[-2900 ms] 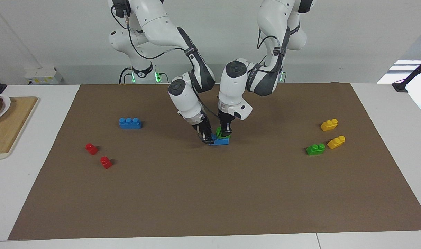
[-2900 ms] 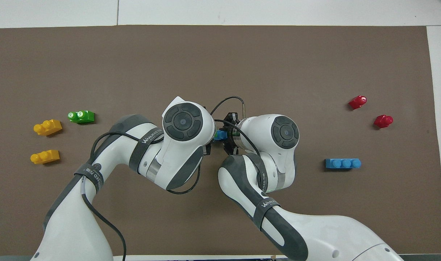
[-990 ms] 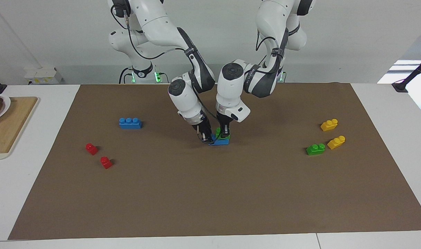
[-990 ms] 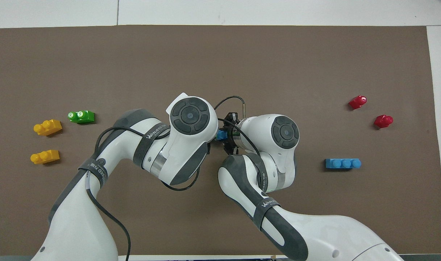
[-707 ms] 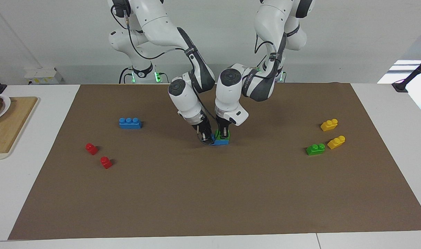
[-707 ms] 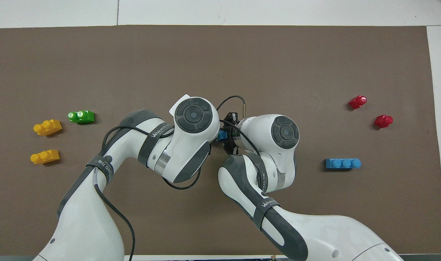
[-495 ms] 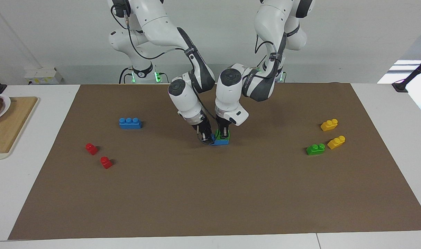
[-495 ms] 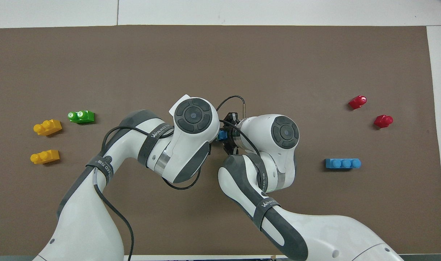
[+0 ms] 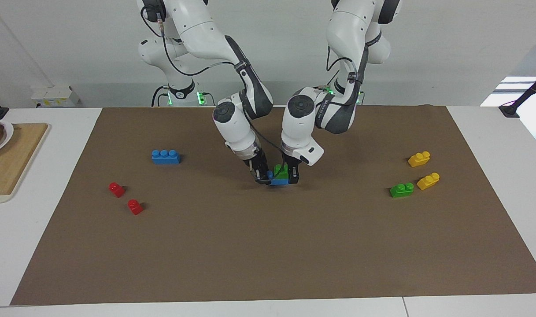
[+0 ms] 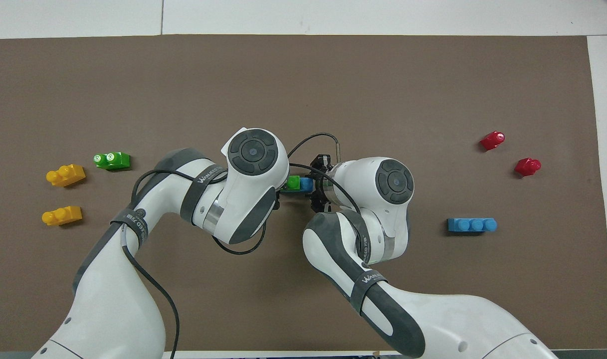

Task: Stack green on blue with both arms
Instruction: 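Open both grippers and lift them away from the joined bricks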

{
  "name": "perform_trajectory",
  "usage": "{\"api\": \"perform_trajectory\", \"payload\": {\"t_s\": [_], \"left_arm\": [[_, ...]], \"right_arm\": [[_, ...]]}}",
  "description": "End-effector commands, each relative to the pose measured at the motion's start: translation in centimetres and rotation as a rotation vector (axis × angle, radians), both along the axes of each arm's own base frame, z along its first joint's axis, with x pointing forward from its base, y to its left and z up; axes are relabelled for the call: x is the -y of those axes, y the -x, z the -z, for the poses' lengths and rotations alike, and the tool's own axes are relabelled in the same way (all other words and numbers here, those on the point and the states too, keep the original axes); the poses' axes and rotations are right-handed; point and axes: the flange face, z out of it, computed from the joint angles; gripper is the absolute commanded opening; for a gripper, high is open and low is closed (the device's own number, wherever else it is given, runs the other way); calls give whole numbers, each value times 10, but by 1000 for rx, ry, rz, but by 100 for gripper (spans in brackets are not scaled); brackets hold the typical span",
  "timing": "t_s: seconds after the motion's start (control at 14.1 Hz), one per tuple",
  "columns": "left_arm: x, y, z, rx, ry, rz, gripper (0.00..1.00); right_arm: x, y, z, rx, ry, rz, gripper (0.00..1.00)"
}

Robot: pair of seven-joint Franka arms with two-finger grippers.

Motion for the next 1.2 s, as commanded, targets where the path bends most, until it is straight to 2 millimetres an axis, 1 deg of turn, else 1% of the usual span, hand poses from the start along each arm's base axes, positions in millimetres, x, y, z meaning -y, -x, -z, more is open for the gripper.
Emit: {"api": "perform_trajectory", "payload": {"t_s": [0.0,0.07,0.14,0.28,0.42,0.57,0.64,0.71,0.78,0.85,0.92,0.99,1.06,1.13], "left_arm": [[-37,-12,-47,38,17,-16,100],[-48,-17,-59,42,17,-17,100],[-57,-23,-67,37,13,-13,100],[-78,-30,-86,23,1,34,100],[-93,-25,-108,17,-8,167,100],[-116,-24,-119,-17,-24,265,100],[-122,-22,-127,-22,-24,309,100],[-130,-21,-129,-32,-27,349,100],[-138,-21,-134,-39,-29,390,100],[-147,-20,-141,-43,-29,427,100],[-158,-20,-152,-32,-27,459,100],[-177,-21,-160,-28,-25,483,100],[-191,-20,-168,-22,-20,511,100],[-205,-19,-173,-23,-19,550,100]], "right_arm": [[17,-7,-2,-14,-28,45,94],[21,-11,-7,-14,-40,60,98],[27,-14,-12,-14,-46,72,99],[42,-23,-27,-22,-63,88,100],[58,-32,-51,-37,-86,89,100],[72,-41,-80,-15,-107,93,100],[80,-46,-93,6,-109,91,100],[93,-53,-107,29,-115,75,100],[104,-59,-121,70,-118,31,100],[111,-64,-132,113,-111,-21,100],[123,-69,-138,149,-89,-63,100],[140,-76,-152,192,-56,-112,100],[156,-83,-160,213,-20,-175,100],[164,-88,-169,236,7,-254,100]]}}
